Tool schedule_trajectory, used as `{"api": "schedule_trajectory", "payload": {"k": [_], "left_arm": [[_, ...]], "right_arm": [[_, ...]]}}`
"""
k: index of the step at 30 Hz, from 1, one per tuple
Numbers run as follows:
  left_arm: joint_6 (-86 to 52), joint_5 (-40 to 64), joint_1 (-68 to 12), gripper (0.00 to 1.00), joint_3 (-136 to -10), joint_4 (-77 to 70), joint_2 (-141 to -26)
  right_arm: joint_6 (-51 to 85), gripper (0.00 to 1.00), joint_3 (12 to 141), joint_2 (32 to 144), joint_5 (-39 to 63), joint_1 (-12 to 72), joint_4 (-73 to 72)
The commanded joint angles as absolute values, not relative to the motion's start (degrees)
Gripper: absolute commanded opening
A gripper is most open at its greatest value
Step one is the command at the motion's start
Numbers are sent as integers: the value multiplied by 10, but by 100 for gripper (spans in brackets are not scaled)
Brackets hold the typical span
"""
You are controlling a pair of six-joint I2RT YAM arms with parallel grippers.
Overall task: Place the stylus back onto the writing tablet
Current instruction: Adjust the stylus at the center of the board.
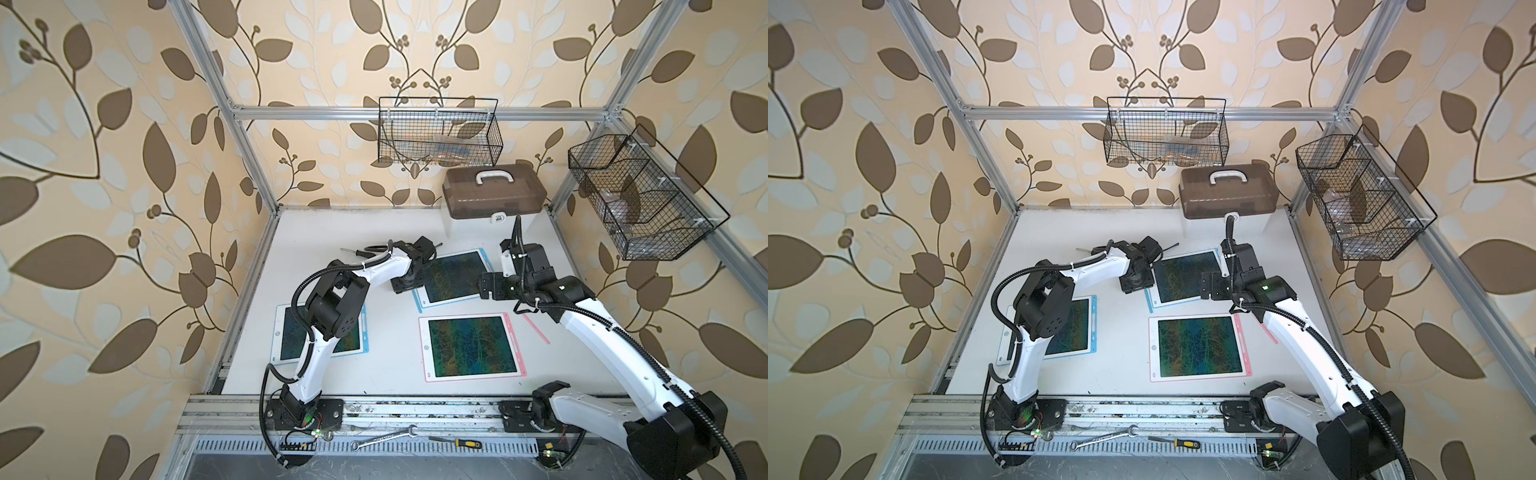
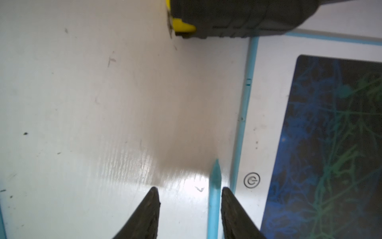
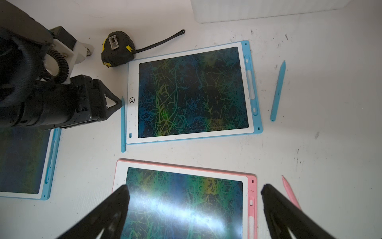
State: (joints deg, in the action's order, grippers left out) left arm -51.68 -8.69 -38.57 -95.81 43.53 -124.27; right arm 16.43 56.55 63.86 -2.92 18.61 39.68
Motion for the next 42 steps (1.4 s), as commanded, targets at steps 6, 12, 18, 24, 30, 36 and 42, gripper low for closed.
{"api": "schedule_trajectory", "payload": {"k": [6, 12, 18, 24, 30, 36, 42], "left_arm": [[-529, -114, -401, 49, -982, 458, -1267], [-532, -129, -409, 49, -996, 478, -1282], [-539, -143, -410, 46, -971, 486, -1265], [-548, -151, -414, 45, -933, 484, -1242], [-556, -164, -421, 46, -901, 490, -1221], [-564, -167, -431, 46, -870, 490, -1203], [-579, -172, -442, 47, -843, 489, -1189]], "right_arm": [[162, 100, 551, 626, -23, 185, 400], [163, 100, 551, 625, -24, 184, 400], [163, 100, 549, 626, -23, 184, 396], [163, 100, 553, 632, -21, 184, 394], [164, 100, 553, 633, -21, 186, 393], [163, 100, 555, 634, -21, 187, 392], [163, 100, 548, 634, -27, 200, 389]]}}
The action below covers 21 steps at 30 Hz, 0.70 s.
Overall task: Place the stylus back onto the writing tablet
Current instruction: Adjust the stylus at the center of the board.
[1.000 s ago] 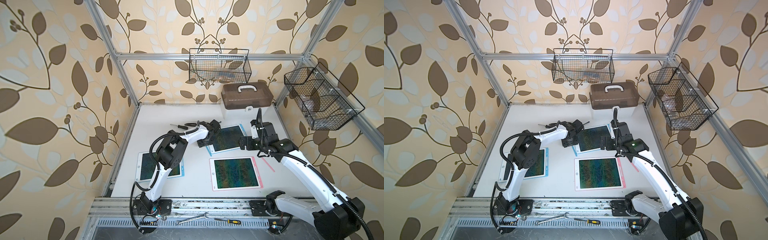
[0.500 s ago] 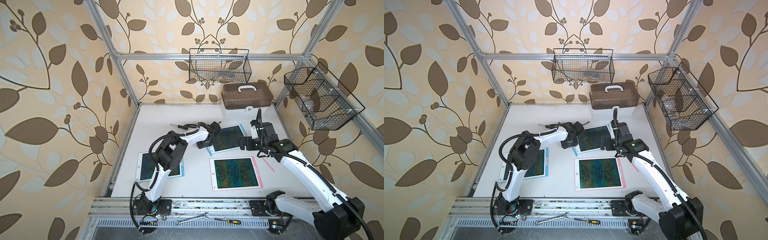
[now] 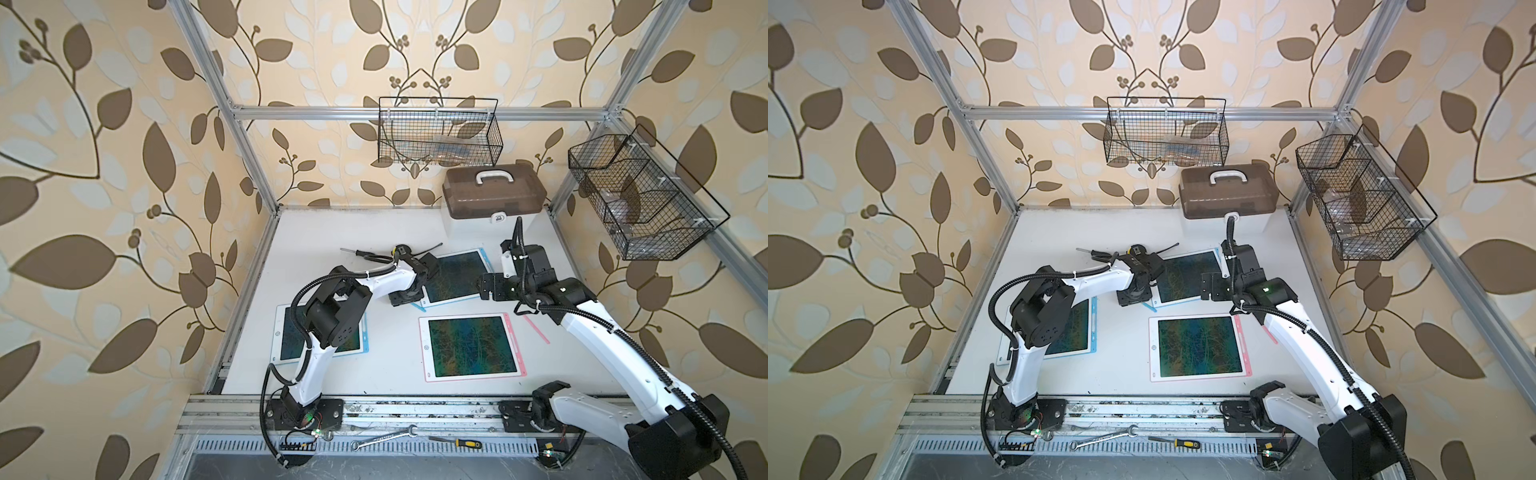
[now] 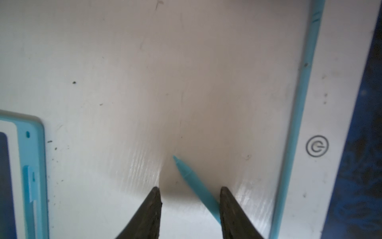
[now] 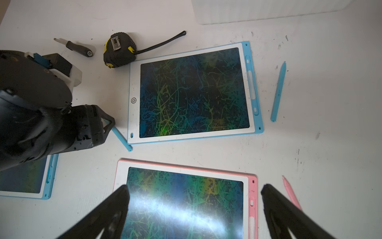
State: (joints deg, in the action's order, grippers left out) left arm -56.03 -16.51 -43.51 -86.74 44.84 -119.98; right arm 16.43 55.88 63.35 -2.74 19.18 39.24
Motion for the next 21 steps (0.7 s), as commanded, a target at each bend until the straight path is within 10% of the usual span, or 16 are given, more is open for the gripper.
{"api": "schedule_trajectory", "payload": {"k": [1, 21], "left_arm": [[-582, -174, -444, 47, -837, 488, -1186], [-266, -76, -454, 69, -887, 515, -1112]], "right_arm": [[163, 100, 547, 633, -28, 203, 388], [159, 100, 546, 627, -34, 218, 391]]}}
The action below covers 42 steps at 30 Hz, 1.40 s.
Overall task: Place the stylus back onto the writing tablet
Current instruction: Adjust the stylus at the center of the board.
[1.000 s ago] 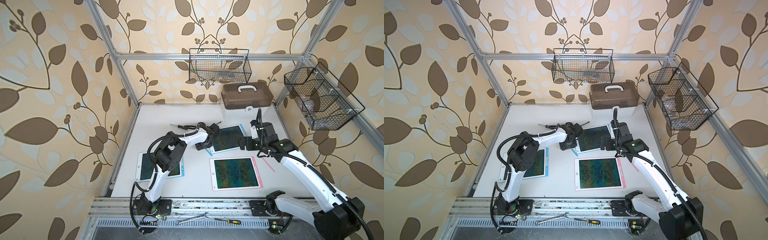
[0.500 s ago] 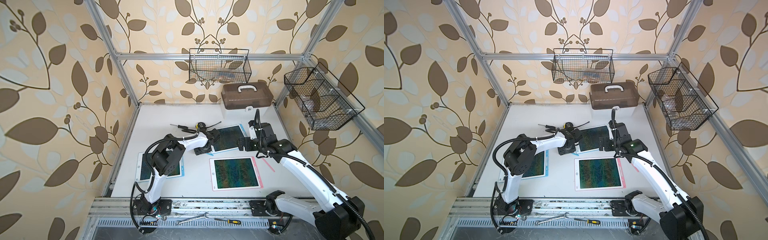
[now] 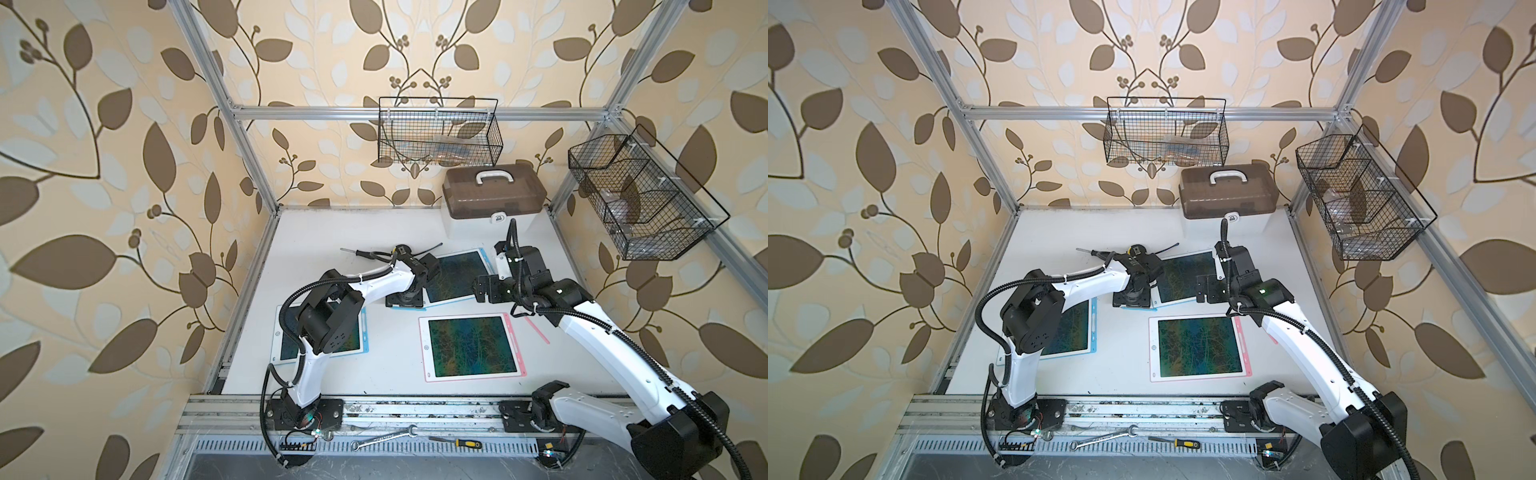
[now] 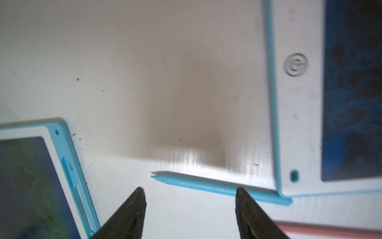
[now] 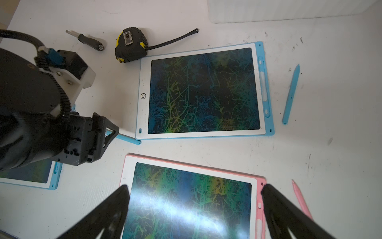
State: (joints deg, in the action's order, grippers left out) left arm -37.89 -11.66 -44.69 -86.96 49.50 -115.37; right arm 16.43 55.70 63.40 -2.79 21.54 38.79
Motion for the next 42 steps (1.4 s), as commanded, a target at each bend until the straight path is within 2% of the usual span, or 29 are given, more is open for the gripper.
{"api": "schedule_trajectory", "payload": {"k": [1, 6, 16, 26, 42], "left_arm": [[-238, -64, -454, 69, -891, 513, -1112], [-161, -40, -452, 68, -917, 531, -1136], [-100, -6, -436, 68, -936, 542, -1180], [-89, 25, -407, 69, -909, 522, -1185], [-72, 37, -405, 68, -895, 521, -1205]], "right_arm": [[159, 100, 546, 626, -34, 218, 392], [159, 100, 544, 618, -36, 218, 397], [160, 100, 547, 621, -44, 220, 401], [164, 100, 545, 627, -42, 225, 398], [164, 100, 546, 629, -44, 227, 398]]}}
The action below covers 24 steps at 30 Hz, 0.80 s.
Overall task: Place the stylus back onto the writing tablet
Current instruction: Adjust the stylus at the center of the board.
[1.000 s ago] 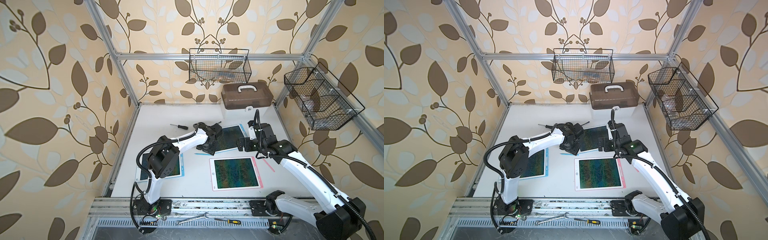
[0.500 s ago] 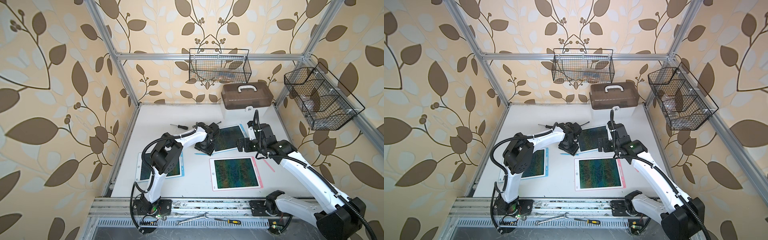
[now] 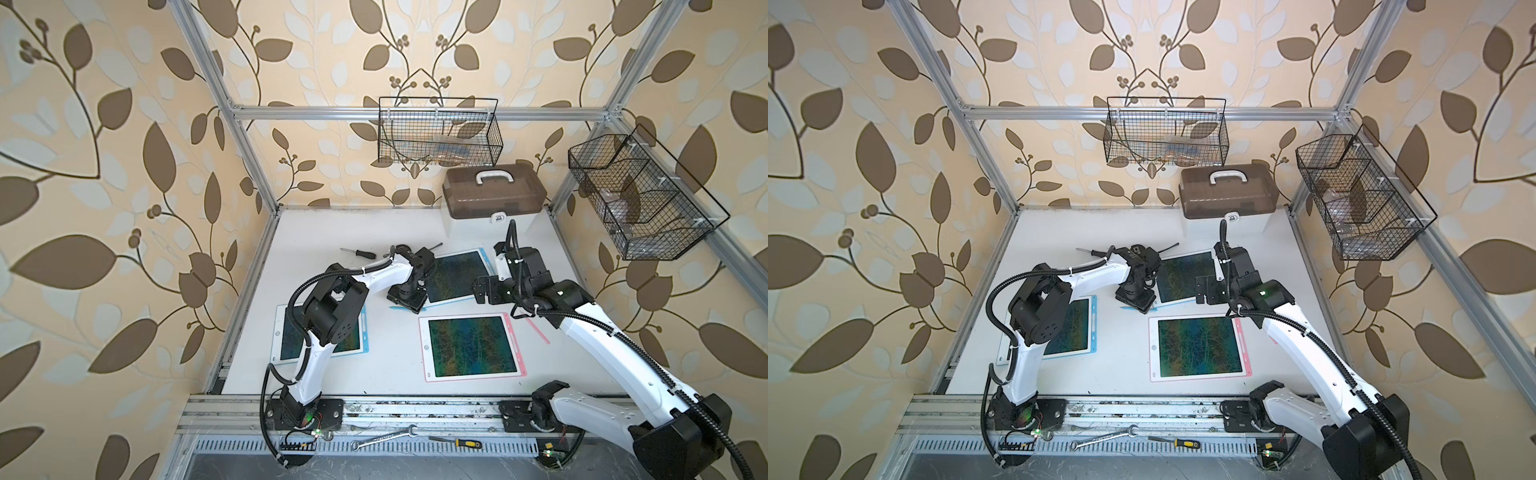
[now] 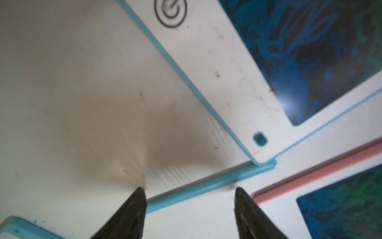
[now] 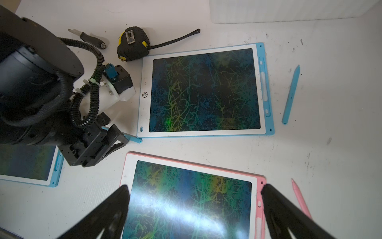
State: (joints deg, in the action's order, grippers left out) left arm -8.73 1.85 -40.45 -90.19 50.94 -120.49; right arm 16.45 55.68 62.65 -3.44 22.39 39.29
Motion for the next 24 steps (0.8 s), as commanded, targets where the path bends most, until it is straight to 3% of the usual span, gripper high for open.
{"api": "schedule_trajectory", "payload": {"k": [1, 14, 24], "left_arm": [[-72, 37, -405, 67, -895, 522, -1206], [-88, 25, -407, 54, -867, 522, -1196], [-121, 27, -414, 37, -804, 503, -1164]], "right_arm": [[164, 100, 546, 630, -44, 227, 398], [164, 100, 551, 632, -47, 227, 400], [161, 100, 552, 634, -44, 216, 399]]}}
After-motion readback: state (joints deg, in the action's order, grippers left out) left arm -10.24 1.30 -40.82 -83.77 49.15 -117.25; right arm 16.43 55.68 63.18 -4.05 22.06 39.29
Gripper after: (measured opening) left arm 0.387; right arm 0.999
